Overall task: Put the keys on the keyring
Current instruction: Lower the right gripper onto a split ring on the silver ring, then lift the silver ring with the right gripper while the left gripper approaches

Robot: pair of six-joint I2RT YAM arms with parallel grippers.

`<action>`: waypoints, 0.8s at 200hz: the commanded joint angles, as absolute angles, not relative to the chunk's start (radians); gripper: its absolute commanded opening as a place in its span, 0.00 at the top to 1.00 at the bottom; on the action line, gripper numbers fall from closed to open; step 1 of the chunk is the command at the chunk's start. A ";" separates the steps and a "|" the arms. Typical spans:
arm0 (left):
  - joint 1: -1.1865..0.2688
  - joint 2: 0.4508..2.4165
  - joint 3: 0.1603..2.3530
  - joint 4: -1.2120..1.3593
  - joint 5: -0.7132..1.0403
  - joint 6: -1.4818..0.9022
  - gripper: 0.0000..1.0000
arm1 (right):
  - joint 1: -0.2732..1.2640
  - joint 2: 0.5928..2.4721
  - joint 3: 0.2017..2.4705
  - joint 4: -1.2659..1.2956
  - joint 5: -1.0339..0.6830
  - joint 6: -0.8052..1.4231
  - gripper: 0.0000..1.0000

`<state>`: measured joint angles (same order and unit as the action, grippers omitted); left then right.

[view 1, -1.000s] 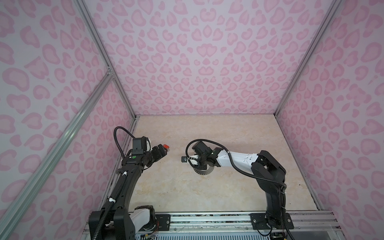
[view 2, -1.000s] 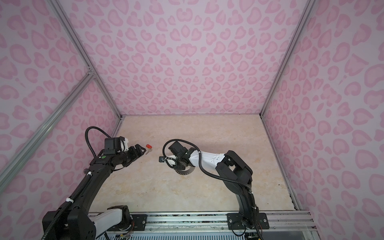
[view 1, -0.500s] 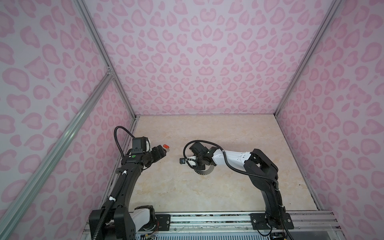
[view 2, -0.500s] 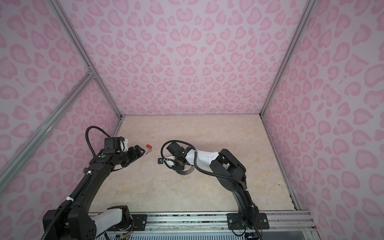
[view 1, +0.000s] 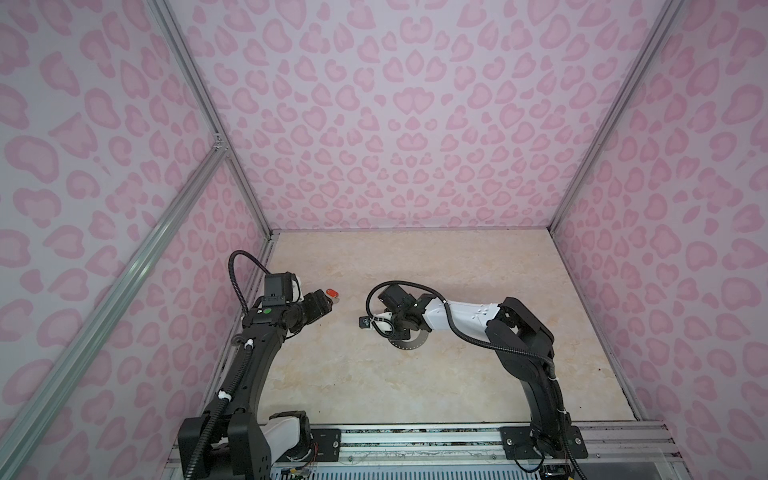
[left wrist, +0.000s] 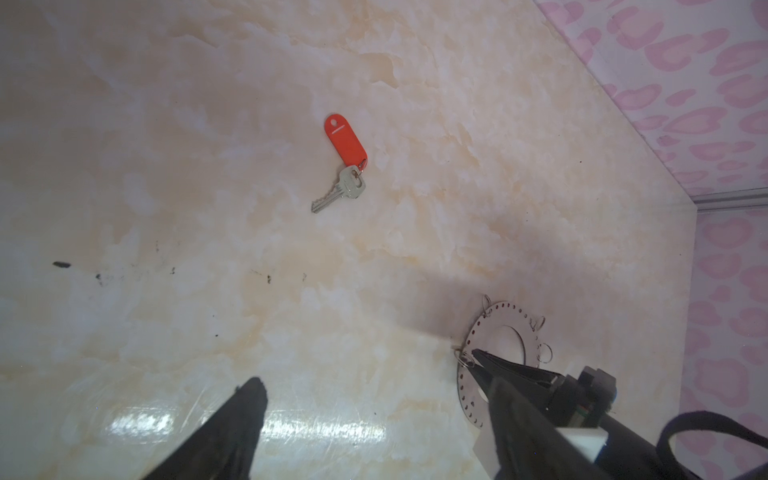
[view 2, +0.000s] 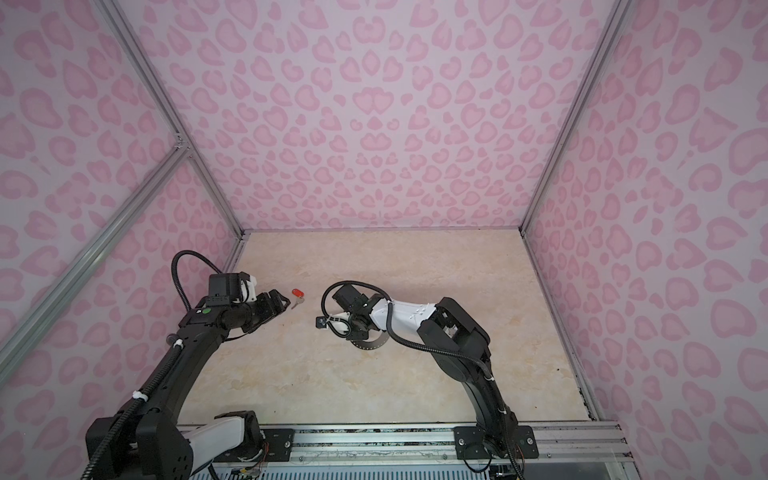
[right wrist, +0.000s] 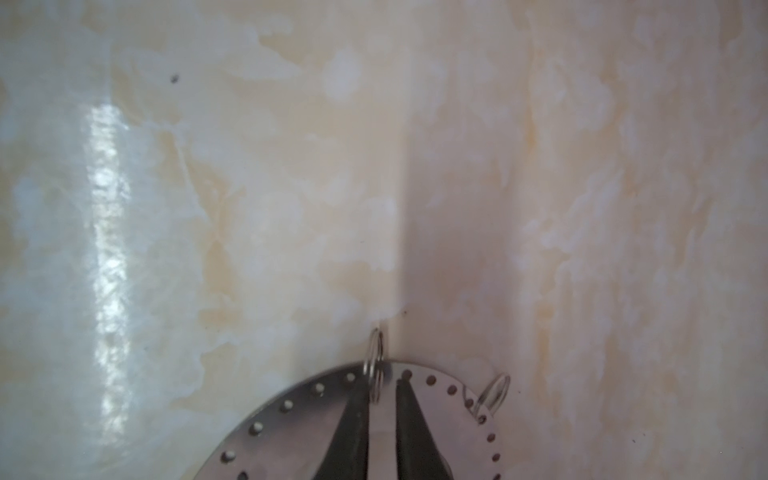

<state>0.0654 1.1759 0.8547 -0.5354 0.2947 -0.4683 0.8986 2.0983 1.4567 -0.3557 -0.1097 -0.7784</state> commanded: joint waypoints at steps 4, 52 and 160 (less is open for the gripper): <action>0.066 1.182 0.864 -0.539 0.295 -0.444 0.15 | 0.900 2.114 1.468 -0.343 -0.114 -0.784 0.87; 0.067 1.153 0.844 -0.538 0.268 -0.410 0.14 | 0.900 2.117 1.470 -0.357 -0.137 -0.792 0.91; 0.066 1.100 0.819 -0.527 0.247 -0.350 0.13 | 0.897 2.099 1.468 -0.359 -0.151 -0.775 1.00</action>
<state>0.0654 1.1175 0.8265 -0.5350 0.2504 -0.3779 0.8974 2.1136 1.4719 -0.3576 -0.1413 -0.7780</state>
